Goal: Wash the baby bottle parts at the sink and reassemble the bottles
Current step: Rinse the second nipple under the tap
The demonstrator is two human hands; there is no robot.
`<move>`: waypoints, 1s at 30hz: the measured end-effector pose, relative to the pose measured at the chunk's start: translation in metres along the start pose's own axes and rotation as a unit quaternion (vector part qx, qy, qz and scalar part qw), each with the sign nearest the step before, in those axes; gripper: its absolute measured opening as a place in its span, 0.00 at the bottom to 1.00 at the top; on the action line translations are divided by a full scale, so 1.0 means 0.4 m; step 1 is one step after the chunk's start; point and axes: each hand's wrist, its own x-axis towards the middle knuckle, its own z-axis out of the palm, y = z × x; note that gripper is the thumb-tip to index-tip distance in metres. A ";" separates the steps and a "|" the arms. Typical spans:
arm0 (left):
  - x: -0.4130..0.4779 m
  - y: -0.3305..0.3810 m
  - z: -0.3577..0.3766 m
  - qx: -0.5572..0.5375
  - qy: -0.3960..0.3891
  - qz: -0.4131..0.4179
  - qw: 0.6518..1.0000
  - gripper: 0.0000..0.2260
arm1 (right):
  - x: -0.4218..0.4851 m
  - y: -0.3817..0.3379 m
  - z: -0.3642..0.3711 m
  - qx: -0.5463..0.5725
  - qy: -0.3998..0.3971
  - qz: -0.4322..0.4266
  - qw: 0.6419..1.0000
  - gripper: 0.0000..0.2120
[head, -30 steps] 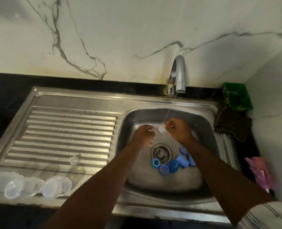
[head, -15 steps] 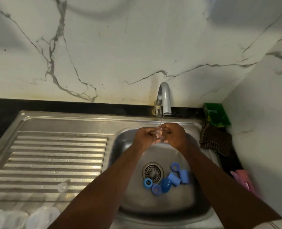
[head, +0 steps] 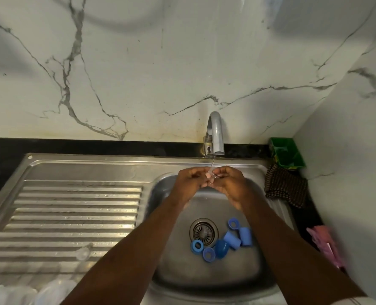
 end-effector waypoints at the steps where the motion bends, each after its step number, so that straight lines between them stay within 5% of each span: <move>1: -0.001 0.002 -0.005 -0.024 -0.006 -0.016 1.000 0.11 | -0.005 0.001 0.002 0.030 -0.007 0.011 0.999 0.12; 4: 0.000 0.002 -0.008 -0.041 -0.016 -0.043 0.998 0.11 | -0.011 0.016 0.008 0.047 -0.023 0.035 0.998 0.12; 8: 0.007 -0.002 -0.008 0.070 0.026 -0.001 0.997 0.13 | -0.010 0.018 0.019 -0.029 -0.018 0.038 0.999 0.15; 13: 0.019 0.002 -0.003 0.180 0.046 0.033 0.982 0.14 | -0.007 0.010 0.051 -0.177 0.010 -0.048 0.983 0.14; 22: 0.029 0.006 -0.023 0.088 0.097 -0.022 0.991 0.06 | -0.005 0.017 0.057 -0.258 -0.018 -0.099 0.961 0.12; 25: 0.022 0.006 -0.018 0.062 0.119 -0.042 0.990 0.06 | -0.005 0.005 0.055 -0.319 0.053 -0.127 0.938 0.06; 30: 0.009 0.002 0.000 0.024 0.046 -0.051 0.997 0.06 | 0.004 0.003 0.056 -0.361 0.101 -0.127 0.918 0.10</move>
